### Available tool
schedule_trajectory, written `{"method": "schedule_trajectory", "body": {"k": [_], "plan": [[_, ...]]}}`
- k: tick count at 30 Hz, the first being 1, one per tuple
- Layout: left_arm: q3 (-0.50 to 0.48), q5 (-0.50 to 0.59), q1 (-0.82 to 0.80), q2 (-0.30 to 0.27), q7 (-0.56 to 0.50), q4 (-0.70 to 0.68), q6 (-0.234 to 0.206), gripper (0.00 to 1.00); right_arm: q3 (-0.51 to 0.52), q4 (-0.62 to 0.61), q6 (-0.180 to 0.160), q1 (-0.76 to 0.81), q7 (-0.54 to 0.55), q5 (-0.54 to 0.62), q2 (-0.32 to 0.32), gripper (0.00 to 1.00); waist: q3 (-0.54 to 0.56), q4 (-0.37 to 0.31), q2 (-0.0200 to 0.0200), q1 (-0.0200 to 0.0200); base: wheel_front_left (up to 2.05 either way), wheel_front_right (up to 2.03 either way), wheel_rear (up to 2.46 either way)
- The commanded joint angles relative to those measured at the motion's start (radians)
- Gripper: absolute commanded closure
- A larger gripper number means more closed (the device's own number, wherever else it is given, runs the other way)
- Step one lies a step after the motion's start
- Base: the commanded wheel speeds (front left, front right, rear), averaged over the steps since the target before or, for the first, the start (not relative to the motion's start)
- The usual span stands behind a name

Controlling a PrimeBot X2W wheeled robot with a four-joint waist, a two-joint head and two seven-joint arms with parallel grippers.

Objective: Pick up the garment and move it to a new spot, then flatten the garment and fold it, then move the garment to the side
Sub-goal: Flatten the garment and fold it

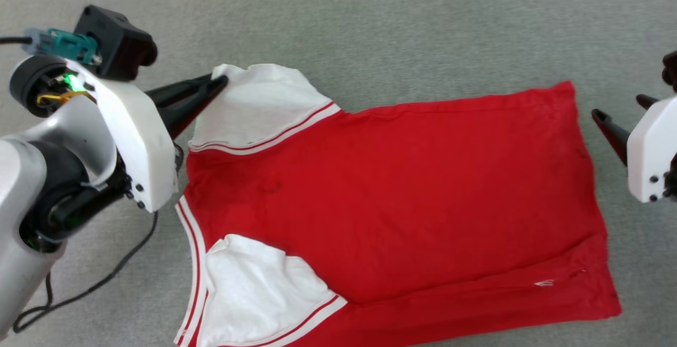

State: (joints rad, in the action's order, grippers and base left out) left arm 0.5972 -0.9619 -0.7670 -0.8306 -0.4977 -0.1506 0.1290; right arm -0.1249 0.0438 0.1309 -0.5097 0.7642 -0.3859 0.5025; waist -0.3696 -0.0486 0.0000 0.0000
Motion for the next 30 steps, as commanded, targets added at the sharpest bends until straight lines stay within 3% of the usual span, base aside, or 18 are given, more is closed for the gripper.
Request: {"method": "schedule_trajectory", "body": {"k": [1,4,9,18,24,25,26,28,30], "plan": [[0.0,0.007,0.014,0.004,0.011,-0.018,0.0,1.0,-0.004,0.014,0.0,-0.033,0.035,-0.006,0.008,0.0,-0.021,0.028,0.0,0.0,0.0,0.0,0.0],[0.002,0.018,0.031,0.002,0.029,-0.063,-0.006,1.0,-0.017,0.048,0.0,-0.081,0.126,-0.021,0.026,0.0,-0.041,0.056,0.0,0.0,0.0,0.0,0.0],[0.004,0.03,0.057,0.015,0.061,-0.131,-0.02,1.0,-0.028,0.122,-0.001,-0.14,0.179,-0.005,0.048,0.0,-0.076,0.105,0.0,0.0,0.0,0.0,0.0],[0.029,0.054,0.05,0.062,0.095,-0.159,-0.024,1.0,-0.047,0.288,0.0,-0.133,0.12,0.036,0.006,0.0,-0.11,0.172,0.0,0.0,0.0,0.0,0.0],[0.04,0.055,0.064,0.071,0.107,-0.144,-0.02,1.0,-0.101,0.367,0.001,-0.093,0.107,0.038,-0.007,0.0,-0.112,0.176,0.0,0.0,0.0,0.0,0.0],[0.042,0.055,0.068,0.07,0.109,-0.14,-0.02,1.0,-0.109,0.374,0.001,-0.092,0.1,0.036,-0.006,0.09,-0.11,0.175,0.0,0.0,0.0,0.0,0.0],[0.044,0.056,0.07,0.069,0.11,-0.137,-0.019,1.0,-0.113,0.379,0.001,-0.094,0.088,0.034,-0.007,0.53,-0.107,0.173,0.0,0.0,0.0,0.0,0.0],[0.044,0.055,0.075,0.067,0.114,-0.129,-0.019,1.0,-0.116,0.386,0.001,-0.105,0.059,0.032,-0.008,1.0,-0.098,0.166,0.0,0.0,0.0,0.0,0.0],[0.043,0.054,0.087,0.064,0.119,-0.12,-0.025,1.0,-0.117,0.387,0.001,-0.121,0.025,0.03,-0.003,1.0,-0.085,0.159,0.0,0.0,0.0,0.0,0.0]]}}
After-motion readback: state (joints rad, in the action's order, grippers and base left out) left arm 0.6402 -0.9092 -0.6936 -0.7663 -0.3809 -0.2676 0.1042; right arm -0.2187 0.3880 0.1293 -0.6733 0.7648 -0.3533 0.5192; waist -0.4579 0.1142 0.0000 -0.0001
